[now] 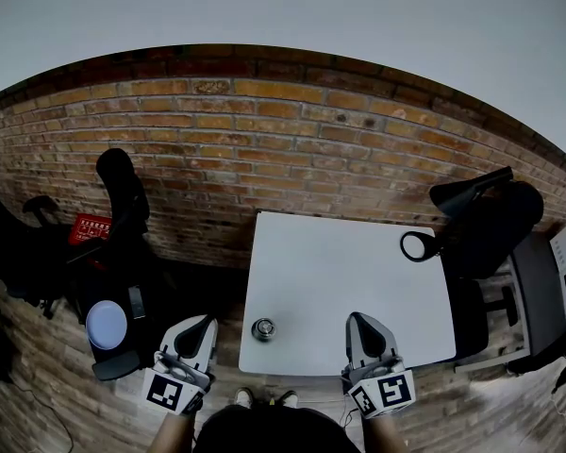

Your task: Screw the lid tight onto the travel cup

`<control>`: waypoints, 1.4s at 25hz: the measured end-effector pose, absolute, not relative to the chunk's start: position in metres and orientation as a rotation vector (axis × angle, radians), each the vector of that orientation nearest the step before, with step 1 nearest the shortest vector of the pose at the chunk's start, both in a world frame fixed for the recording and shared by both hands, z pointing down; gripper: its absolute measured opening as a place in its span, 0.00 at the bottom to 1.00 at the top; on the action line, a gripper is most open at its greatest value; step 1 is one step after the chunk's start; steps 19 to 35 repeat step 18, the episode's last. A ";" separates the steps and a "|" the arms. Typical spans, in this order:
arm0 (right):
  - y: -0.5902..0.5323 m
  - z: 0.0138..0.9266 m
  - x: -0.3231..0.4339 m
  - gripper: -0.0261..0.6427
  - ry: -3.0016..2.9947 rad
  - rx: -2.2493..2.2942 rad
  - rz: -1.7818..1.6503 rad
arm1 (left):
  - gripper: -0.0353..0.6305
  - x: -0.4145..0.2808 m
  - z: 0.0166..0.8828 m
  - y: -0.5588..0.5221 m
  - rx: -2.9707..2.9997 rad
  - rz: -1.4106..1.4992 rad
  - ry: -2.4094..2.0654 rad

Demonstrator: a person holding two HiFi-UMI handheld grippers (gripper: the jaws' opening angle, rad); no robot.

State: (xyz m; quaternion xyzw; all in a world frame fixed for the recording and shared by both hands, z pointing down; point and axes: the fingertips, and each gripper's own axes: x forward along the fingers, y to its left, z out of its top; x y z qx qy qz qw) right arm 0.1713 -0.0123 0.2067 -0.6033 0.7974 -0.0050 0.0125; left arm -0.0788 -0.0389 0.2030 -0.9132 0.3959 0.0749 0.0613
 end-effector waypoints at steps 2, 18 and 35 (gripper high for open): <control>-0.014 0.205 0.171 0.06 2.488 -1.882 -0.005 | 0.09 -0.079 0.207 -0.040 -2.778 0.205 1.217; -0.014 0.205 0.160 0.06 2.520 -1.861 0.018 | 0.09 -0.083 0.205 -0.039 -2.769 0.206 1.195; -0.014 0.205 0.160 0.06 2.520 -1.861 0.018 | 0.09 -0.083 0.205 -0.039 -2.769 0.206 1.195</control>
